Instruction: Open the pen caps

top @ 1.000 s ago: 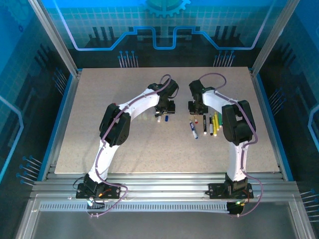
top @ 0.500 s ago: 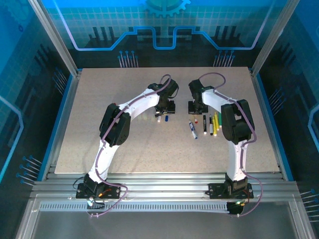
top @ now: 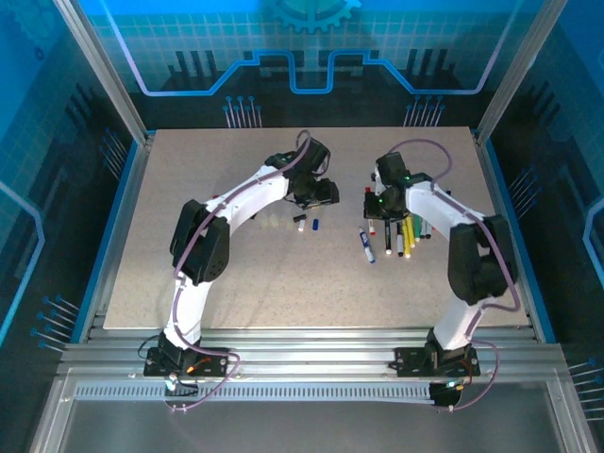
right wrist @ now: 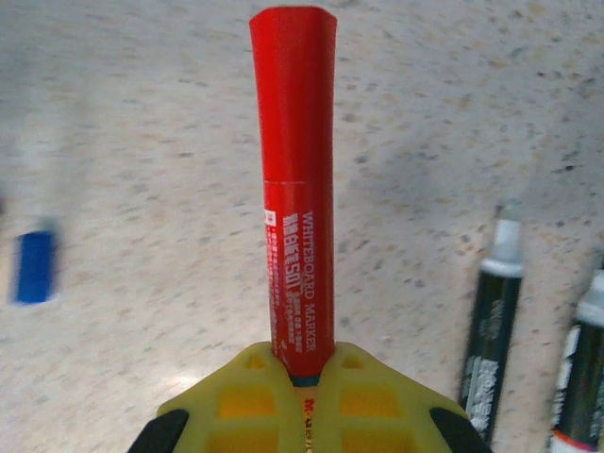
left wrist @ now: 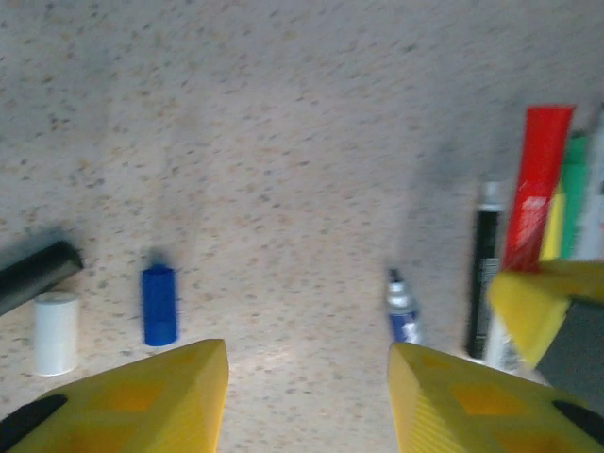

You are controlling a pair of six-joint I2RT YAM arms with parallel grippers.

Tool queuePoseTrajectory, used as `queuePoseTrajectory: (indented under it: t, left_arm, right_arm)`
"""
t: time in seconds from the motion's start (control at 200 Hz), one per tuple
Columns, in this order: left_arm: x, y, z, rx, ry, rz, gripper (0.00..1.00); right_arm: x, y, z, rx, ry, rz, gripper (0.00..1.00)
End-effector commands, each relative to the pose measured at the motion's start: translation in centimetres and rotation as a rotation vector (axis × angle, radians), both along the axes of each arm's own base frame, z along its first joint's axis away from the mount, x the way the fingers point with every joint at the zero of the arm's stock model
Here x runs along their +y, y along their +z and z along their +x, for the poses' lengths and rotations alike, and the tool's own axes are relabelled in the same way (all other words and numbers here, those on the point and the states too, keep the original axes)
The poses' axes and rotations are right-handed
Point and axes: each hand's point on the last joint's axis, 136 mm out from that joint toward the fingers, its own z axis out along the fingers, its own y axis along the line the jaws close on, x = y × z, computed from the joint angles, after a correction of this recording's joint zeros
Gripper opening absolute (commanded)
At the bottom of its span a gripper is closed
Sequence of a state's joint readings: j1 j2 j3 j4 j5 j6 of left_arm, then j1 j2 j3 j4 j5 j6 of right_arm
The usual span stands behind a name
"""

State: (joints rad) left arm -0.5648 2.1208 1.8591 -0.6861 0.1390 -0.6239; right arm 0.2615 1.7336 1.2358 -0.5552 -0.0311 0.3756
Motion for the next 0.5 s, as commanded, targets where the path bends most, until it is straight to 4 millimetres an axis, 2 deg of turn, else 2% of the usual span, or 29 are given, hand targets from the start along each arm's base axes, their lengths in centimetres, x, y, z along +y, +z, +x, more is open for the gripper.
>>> queuePoseTrajectory:
  t: [0.0,0.12,0.235,0.495]
  left_arm:
    - [-1.5,2.8,0.3,-0.024,-0.010,-0.141,0.52]
    - [-1.9,2.8,0.4,-0.011,0.010,-0.174,0.57]
    - [-2.5,2.9,0.4,0.000,0.016,-0.228,0.58]
    - [-3.0,1.8,0.3,0.036,0.031,-0.239,0.59]
  right_arm:
    - [2.0,1.1,-1.2,-0.034,0.063,0.154,0.00]
    - [3.4,2.0,-2.3,-0.061,0.097,0.257,0.00]
    - [3.7,2.6,-3.0,-0.064,0.107,0.290,0.00]
    - [4.6,3.6,-3.6,-0.074,0.147,0.336,0.00]
